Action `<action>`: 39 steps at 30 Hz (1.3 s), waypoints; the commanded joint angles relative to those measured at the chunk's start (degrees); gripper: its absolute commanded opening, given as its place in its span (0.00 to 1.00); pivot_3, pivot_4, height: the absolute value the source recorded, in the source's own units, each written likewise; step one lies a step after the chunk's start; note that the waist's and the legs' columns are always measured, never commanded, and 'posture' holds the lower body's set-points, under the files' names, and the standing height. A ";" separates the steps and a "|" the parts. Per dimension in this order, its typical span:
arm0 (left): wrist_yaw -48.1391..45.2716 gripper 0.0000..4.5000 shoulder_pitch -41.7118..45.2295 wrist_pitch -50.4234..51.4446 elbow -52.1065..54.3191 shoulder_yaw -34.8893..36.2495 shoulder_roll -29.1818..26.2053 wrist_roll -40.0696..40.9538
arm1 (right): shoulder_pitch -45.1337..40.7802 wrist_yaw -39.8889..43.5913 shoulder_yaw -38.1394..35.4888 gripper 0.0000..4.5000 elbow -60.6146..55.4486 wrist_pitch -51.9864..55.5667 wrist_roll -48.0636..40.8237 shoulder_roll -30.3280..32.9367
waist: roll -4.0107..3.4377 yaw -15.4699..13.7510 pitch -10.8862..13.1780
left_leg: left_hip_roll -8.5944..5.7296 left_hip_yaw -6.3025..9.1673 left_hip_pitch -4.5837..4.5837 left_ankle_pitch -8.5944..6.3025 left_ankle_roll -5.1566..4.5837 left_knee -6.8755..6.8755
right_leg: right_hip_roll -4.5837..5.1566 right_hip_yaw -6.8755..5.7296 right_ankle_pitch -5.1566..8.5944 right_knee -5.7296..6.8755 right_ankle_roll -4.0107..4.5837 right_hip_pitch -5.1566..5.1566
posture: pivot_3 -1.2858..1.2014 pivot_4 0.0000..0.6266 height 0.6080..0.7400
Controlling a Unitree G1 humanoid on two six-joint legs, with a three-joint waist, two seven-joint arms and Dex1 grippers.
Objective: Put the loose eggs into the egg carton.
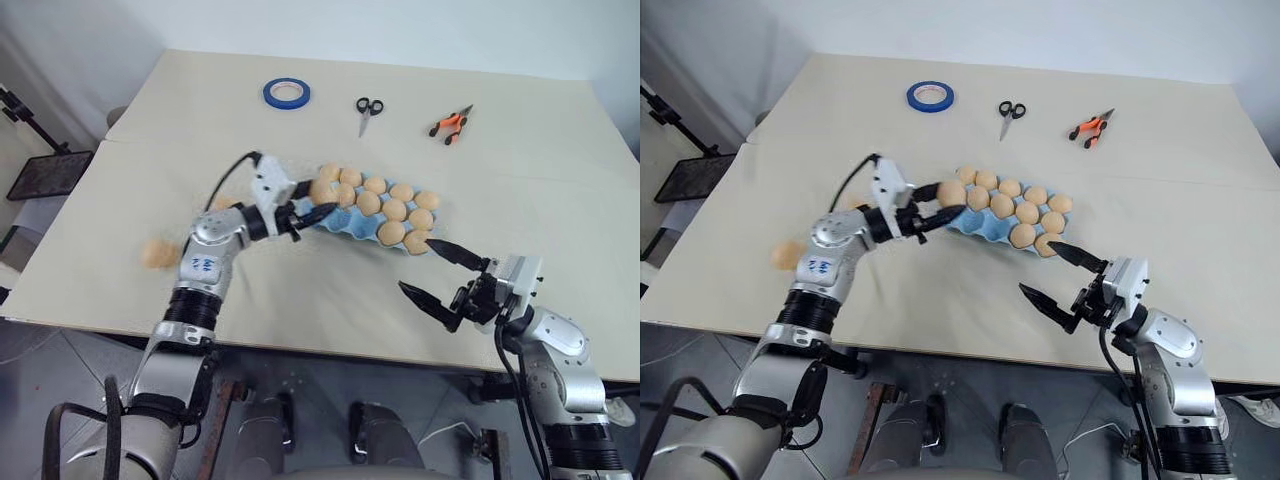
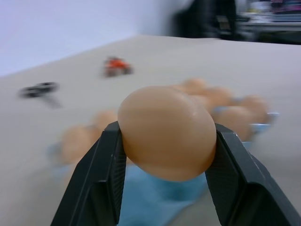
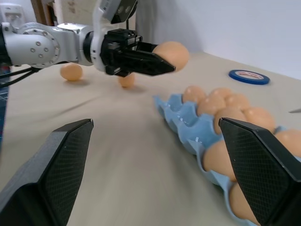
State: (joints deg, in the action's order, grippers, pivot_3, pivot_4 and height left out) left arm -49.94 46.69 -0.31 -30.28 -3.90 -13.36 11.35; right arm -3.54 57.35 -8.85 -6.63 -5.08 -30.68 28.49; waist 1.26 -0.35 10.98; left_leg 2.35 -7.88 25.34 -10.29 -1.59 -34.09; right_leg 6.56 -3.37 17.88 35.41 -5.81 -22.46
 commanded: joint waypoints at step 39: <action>-1.15 0.99 -27.36 -2.53 23.41 18.29 -14.90 9.67 | -3.74 2.39 1.57 1.00 -2.43 0.95 -1.12 1.12 | 0.03 1.91 0.02 | 0.27 -0.07 -0.13 -0.03 -0.06 -0.19 | -0.09 0.15 0.03 0.28 0.07 0.02 | 0.52 0.24 1.00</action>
State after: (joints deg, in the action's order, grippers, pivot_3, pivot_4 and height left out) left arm -51.12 21.29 -3.11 -11.28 12.36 -27.27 19.04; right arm -7.11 58.76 -6.70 -8.65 -3.56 -30.93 29.41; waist 1.29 1.56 11.00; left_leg 2.62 -7.95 25.20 -10.32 -1.64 -34.22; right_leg 6.50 -3.19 17.91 35.63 -5.74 -22.44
